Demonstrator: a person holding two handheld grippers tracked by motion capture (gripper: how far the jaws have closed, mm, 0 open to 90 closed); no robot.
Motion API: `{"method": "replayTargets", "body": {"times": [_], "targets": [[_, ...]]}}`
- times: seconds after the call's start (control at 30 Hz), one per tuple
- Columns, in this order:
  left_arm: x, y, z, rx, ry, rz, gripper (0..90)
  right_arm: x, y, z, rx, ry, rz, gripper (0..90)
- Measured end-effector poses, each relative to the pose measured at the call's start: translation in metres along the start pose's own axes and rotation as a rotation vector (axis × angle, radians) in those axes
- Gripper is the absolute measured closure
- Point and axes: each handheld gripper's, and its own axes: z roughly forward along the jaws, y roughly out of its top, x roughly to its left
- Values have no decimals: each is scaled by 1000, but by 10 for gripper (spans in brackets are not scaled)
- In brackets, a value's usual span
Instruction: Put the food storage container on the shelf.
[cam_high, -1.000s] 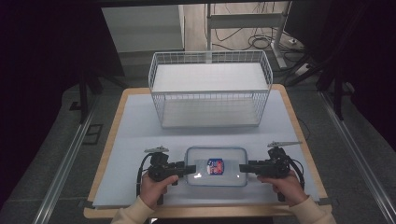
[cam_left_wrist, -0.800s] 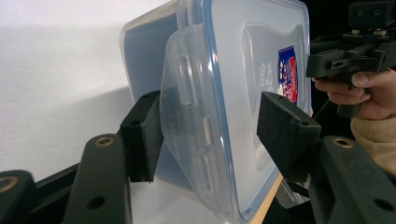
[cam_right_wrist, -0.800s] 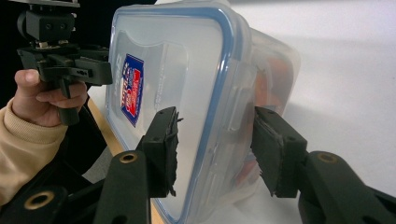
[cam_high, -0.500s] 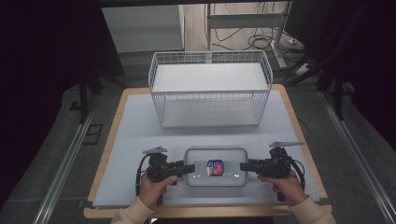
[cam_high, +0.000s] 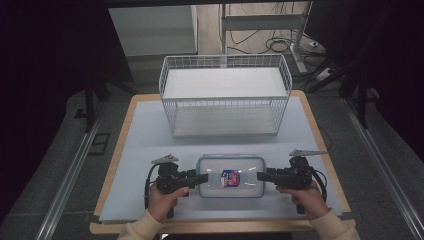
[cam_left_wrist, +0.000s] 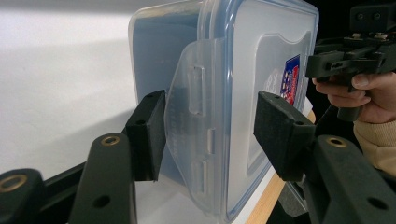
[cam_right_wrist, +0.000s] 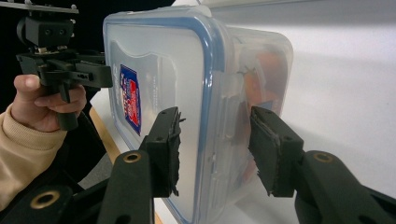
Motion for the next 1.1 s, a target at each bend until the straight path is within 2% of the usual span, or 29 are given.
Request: {"method": "replayTargets", "body": {"times": [0.27,0.3,0.53,0.83,1.1], "targets": [[0,11,-7,-22,8,14,455,3,10,2,-11,1,-16,545],[0,14,-9,-27,11,26,455,5,14,2,-16,3,-26,545],[-5,26,-13,-57,12,42,455,9,28,-1,-41,4,-49,545],[-12,50,-22,-95,7,72,457,19,53,-11,-78,1,-89,544],[-16,64,-28,-112,15,93,457,24,69,-13,-90,3,-111,545]]}}
